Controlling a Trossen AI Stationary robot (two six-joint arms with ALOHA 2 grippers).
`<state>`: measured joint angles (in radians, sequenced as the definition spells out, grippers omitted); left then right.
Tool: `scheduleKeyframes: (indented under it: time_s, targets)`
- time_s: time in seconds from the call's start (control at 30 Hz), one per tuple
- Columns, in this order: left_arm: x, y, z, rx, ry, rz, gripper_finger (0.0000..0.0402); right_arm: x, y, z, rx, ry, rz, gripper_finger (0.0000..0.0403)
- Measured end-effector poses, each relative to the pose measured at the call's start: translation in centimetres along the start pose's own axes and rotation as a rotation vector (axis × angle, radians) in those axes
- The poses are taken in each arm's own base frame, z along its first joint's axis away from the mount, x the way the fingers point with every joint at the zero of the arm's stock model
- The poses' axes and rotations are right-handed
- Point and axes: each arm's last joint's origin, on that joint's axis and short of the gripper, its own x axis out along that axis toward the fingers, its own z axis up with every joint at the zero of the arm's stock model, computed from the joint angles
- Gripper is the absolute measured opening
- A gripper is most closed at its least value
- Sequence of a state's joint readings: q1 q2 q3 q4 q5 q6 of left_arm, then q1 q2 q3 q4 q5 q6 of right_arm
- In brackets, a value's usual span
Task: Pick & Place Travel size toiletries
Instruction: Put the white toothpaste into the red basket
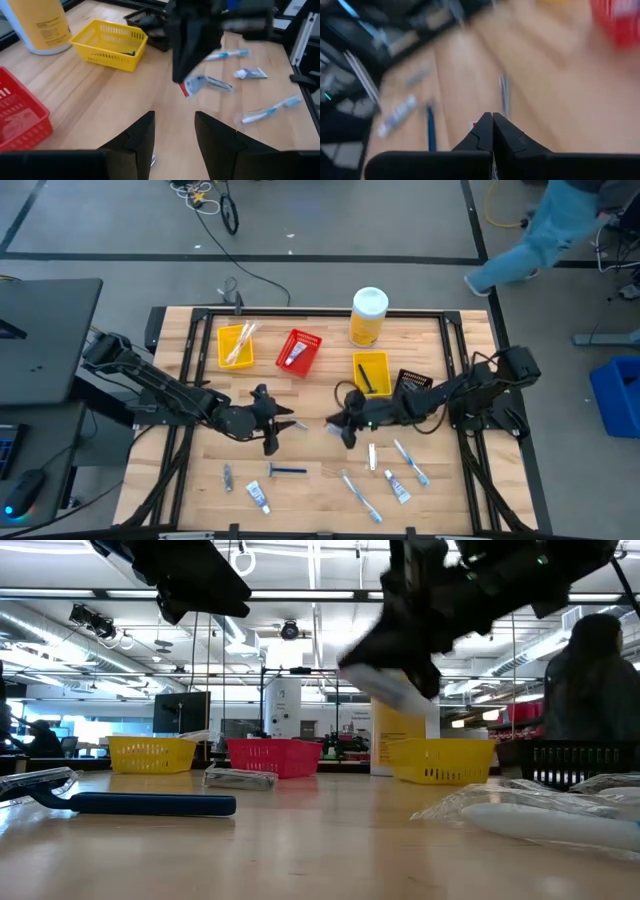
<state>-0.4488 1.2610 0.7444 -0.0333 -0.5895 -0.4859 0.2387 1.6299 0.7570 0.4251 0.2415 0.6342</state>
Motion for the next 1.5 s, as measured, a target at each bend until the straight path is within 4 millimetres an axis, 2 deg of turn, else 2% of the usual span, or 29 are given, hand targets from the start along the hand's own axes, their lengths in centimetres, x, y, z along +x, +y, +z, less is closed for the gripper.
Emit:
scheduleKeyframes:
  time_s: [0.23,0.4,0.67,0.87,1.2,1.5]
  targets:
    - [0.1,0.2,0.3,-0.062,-0.033,0.022,0.0149,-0.5,0.4,4.0,-0.163,-0.319,0.101,0.0001]
    - [0.5,0.7,1.3,-0.187,-0.108,0.053,0.0149,-0.7,0.4,4.8,-0.232,-0.396,0.109,0.0]
    - [1.4,1.8,3.1,-0.147,-0.194,0.021,0.0149,-0.6,0.0,5.1,-0.232,-0.405,0.097,0.0]
    - [1.8,2.6,3.6,-0.147,-0.205,0.024,0.0149,-0.6,-0.3,5.3,-0.232,-0.412,0.089,0.0]
    - [4.1,2.4,2.7,-0.111,-0.2,0.048,0.0143,-0.4,0.0,5.9,-0.24,-0.416,0.105,0.0]
    - [4.1,2.3,3.0,-0.05,-0.22,0.034,0.0104,-0.3,-0.1,5.8,-0.244,-0.403,0.1,0.0]
